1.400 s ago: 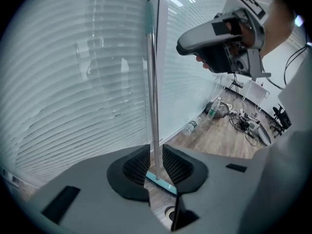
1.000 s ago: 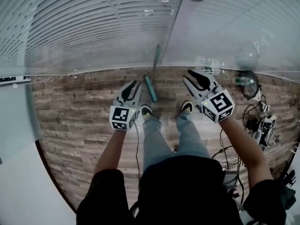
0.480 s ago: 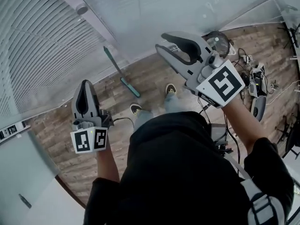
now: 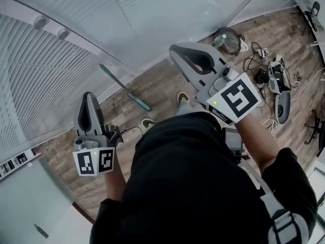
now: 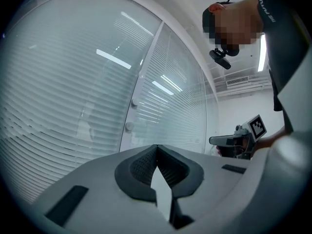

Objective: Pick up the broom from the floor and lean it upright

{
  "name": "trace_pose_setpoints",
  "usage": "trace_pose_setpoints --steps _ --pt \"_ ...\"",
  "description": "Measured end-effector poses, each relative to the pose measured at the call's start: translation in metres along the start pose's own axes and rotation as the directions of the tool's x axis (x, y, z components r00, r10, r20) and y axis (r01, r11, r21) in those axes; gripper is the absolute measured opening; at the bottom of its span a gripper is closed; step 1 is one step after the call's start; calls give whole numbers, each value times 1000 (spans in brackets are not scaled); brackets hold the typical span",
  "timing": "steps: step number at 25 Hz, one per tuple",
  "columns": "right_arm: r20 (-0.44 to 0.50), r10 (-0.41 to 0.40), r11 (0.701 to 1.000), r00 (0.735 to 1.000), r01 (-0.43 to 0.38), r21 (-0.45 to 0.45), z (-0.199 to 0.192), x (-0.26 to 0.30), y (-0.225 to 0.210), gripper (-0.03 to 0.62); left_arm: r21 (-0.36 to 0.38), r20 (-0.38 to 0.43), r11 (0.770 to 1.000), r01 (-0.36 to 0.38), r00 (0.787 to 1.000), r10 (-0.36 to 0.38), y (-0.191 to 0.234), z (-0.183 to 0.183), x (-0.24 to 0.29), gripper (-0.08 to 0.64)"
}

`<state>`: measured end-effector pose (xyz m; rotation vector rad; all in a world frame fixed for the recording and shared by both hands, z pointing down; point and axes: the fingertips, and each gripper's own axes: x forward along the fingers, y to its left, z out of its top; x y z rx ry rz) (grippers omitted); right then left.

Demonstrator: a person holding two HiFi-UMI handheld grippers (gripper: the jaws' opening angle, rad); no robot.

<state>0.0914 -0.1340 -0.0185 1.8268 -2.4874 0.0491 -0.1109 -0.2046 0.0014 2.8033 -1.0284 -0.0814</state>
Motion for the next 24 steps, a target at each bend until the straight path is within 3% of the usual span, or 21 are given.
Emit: trace_pose_setpoints --steps 5,11,24 --pt "8 -36 999 999 36 -31 4 -4 -7 17 14 2 999 33 999 -33 -13 1 13 21" --pt "50 -22 998 999 24 -53 7 -5 -7 17 18 -1 998 54 999 -54 -23 2 20 21" --pt "55 -40 998 998 42 -36 6 0 -17 17 24 6 997 68 998 -68 -26 5 32 21"
